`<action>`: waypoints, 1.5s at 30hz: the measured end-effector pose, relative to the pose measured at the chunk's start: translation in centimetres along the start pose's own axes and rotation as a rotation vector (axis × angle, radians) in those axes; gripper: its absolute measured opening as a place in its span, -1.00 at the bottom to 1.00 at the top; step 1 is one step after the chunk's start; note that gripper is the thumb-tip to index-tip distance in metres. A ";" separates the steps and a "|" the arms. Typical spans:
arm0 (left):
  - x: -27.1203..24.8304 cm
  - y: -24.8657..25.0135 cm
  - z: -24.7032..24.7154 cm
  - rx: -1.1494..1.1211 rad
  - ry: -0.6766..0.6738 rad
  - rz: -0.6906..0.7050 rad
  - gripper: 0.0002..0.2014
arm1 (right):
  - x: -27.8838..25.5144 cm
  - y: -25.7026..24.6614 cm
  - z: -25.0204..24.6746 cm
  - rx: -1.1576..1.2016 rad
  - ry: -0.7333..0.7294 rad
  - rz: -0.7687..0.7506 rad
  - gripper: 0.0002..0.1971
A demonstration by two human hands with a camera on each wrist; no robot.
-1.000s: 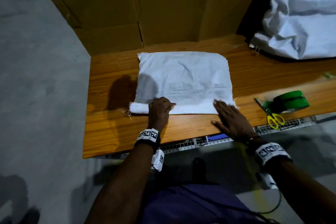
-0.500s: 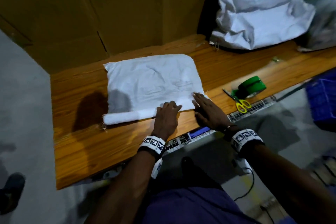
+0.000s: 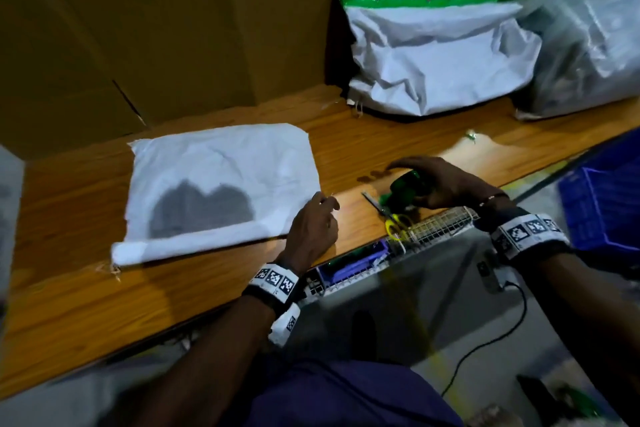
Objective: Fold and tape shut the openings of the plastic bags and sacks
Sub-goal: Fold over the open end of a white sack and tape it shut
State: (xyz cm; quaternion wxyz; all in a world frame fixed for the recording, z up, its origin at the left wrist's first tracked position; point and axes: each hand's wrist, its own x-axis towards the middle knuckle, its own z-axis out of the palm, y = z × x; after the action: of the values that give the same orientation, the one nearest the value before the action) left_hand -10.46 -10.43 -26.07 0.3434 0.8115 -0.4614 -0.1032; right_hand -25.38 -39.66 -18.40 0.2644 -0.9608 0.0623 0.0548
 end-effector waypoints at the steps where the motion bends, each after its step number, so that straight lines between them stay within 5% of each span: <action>1: 0.6 1.1 1.1 -0.041 -0.008 -0.052 -0.82 | 0.1 1.0 -0.2 -0.012 -0.038 -0.020 -0.17; 5: 2.8 5.4 6.1 -0.046 -0.095 -0.318 -0.65 | 0.7 4.1 -0.3 -0.014 -0.082 -0.108 -0.31; 10: 3.7 8.8 10.5 0.014 -0.156 -0.443 -0.28 | 1.1 6.6 -1.2 -0.005 -0.181 -0.172 -0.49; 16: 4.7 7.7 10.1 -0.121 -0.016 -0.545 -0.34 | 1.9 8.4 -2.3 0.047 -0.173 -0.236 -0.48; 25: 6.1 7.7 8.9 0.085 -0.034 -0.549 -0.23 | 3.9 9.2 -1.5 0.138 0.005 -0.198 -0.59; 31: 6.1 5.7 7.9 -0.055 0.097 -0.583 -0.44 | 4.9 8.8 -0.5 0.282 0.086 -0.157 -0.64; 36: 6.9 5.0 7.5 -0.030 0.088 -0.579 -0.62 | 6.4 7.2 -0.2 0.295 0.150 -0.153 -0.50; 45: 7.0 3.9 7.8 -0.098 0.162 -0.568 -0.79 | 7.6 6.9 0.6 0.266 0.253 -0.181 -0.60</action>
State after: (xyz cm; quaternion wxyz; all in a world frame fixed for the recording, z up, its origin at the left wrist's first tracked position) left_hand -13.01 -21.06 -28.32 0.3754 0.8962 -0.1813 -0.1521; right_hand -18.94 -45.93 -23.47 0.3829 -0.9184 0.0152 -0.0988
